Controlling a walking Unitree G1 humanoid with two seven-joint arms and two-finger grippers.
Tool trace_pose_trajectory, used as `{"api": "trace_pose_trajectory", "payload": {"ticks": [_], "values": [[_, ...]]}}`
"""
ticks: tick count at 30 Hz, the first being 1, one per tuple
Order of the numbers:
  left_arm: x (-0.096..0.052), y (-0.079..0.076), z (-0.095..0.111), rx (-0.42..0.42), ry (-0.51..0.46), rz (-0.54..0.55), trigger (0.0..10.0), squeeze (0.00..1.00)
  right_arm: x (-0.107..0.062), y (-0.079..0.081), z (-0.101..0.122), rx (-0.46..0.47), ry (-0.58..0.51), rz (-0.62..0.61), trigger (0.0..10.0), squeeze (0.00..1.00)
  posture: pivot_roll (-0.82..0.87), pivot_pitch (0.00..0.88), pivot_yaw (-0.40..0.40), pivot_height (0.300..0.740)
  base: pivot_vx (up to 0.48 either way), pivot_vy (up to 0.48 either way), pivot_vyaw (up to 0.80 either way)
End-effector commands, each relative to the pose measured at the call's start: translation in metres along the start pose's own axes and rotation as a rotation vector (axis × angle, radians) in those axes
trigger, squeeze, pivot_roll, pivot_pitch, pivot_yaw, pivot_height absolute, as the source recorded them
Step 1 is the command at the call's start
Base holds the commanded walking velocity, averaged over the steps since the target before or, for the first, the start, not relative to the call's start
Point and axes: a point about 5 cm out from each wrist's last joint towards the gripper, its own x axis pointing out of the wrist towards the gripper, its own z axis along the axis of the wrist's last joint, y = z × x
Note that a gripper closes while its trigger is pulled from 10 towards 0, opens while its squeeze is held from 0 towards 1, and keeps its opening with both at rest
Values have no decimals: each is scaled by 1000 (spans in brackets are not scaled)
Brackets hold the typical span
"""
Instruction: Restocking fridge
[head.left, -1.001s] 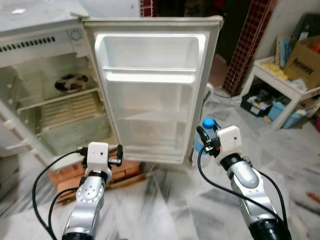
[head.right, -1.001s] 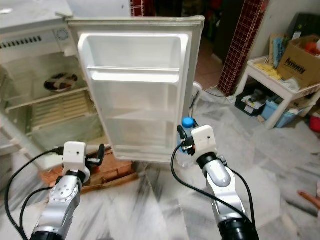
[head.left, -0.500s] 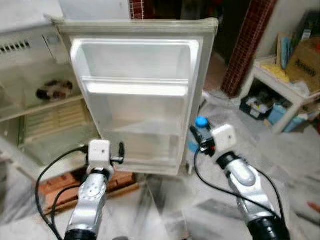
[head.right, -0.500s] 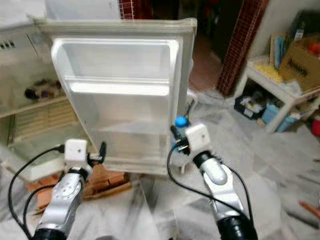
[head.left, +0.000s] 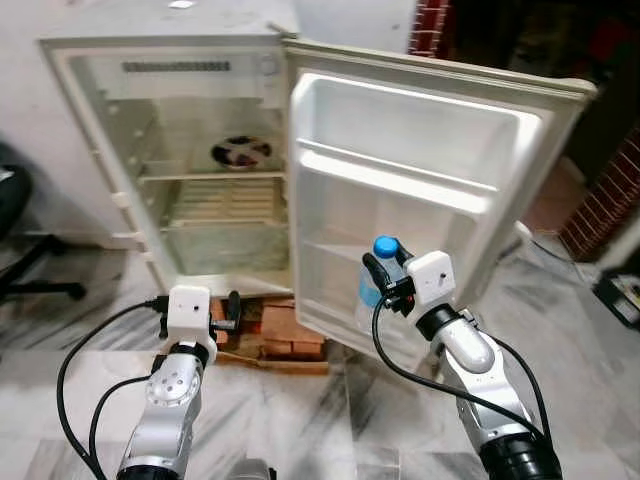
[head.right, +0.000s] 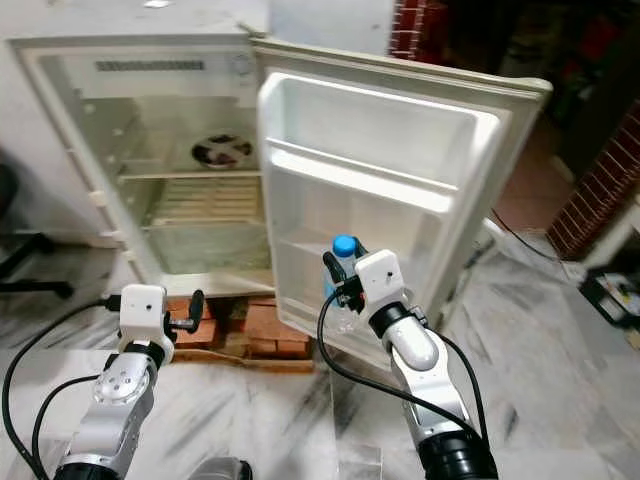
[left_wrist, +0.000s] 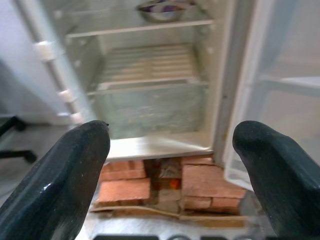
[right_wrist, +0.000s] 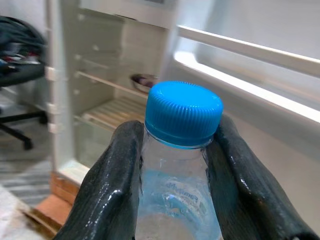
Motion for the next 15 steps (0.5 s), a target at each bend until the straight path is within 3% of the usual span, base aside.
{"api": "trace_pose_trajectory", "payload": {"ticks": [1,3,15], "values": [[-1,-2,4,-6,-22,-10,10000,0,-3,-11,2,4,-15,-60,10000,0,12,0,-18,740,0,0,0],[0,-3,4,-7,-24,-13,10000,0,-3,-12,2,0,-13,-66,10000,0,12,0,-17,740,0,0,0],[2,-1,6,-6,-29,-13,10000,0,-3,-9,1,-15,-21,-63,10000,0,11,0,-12,740,257,0,0]]}}
